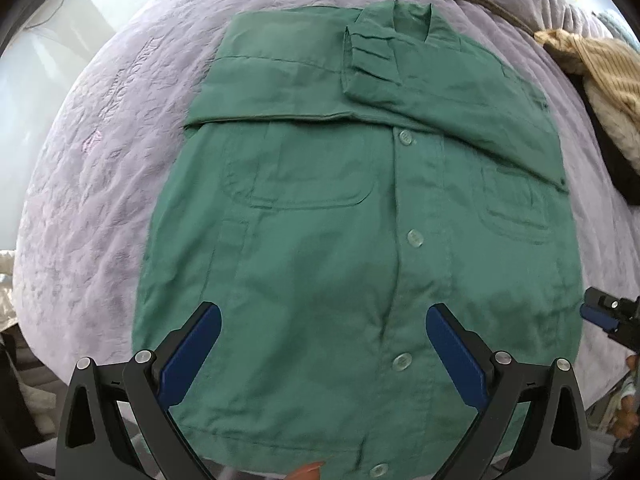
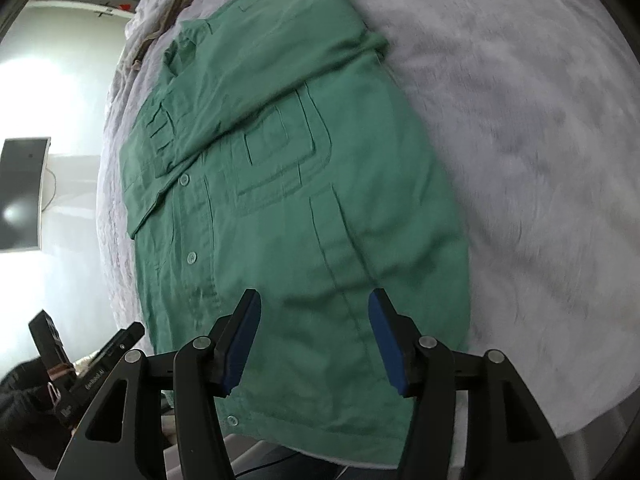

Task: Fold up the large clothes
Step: 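Release the cuff and pull both tools back from the jacket, then grasp the jacket hem with both tools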

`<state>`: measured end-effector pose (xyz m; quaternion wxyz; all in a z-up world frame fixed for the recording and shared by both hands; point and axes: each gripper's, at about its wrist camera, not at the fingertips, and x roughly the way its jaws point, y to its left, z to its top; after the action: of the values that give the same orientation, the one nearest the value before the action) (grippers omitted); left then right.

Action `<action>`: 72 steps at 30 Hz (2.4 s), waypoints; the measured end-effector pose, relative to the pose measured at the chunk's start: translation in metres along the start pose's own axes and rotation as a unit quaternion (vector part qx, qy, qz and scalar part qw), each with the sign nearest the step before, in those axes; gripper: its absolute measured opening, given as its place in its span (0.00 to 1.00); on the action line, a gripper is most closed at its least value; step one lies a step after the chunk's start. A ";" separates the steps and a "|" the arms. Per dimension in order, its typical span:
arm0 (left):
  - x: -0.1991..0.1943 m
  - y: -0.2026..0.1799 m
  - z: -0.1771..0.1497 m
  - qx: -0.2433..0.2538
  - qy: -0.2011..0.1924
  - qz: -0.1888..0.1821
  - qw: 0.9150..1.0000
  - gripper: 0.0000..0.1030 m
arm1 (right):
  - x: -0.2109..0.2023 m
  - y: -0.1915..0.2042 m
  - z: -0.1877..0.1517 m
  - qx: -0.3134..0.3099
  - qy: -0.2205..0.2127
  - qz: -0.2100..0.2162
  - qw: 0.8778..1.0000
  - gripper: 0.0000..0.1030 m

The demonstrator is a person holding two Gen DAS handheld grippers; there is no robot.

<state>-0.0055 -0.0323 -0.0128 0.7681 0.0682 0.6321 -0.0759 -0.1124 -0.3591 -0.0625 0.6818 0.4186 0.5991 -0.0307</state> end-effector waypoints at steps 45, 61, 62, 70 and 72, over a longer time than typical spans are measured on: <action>0.045 0.180 -0.086 -0.059 0.067 -0.105 0.990 1.00 | 0.000 -0.087 -0.103 0.131 -0.056 0.002 0.990 0.94; 0.063 0.158 -0.108 -0.007 0.122 -0.189 0.974 1.00 | 0.041 -0.054 -0.122 0.131 -0.003 0.140 0.982 0.95; 0.062 0.157 -0.110 -0.006 0.120 -0.187 0.975 1.00 | 0.038 -0.053 -0.122 0.136 -0.014 0.147 0.980 0.93; 0.043 0.158 -0.107 -0.024 0.082 -0.175 0.981 0.24 | 0.035 -0.052 -0.114 0.166 -0.025 0.150 0.974 0.10; 0.035 0.157 -0.105 -0.019 0.079 -0.186 0.979 0.19 | 0.028 -0.043 -0.110 0.156 -0.032 0.178 0.971 0.10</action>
<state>-0.0677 0.1419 -0.0662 0.6897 -0.0595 0.6935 -0.1997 -0.2151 -0.3076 -0.1015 0.6214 0.6187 0.4805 -0.0155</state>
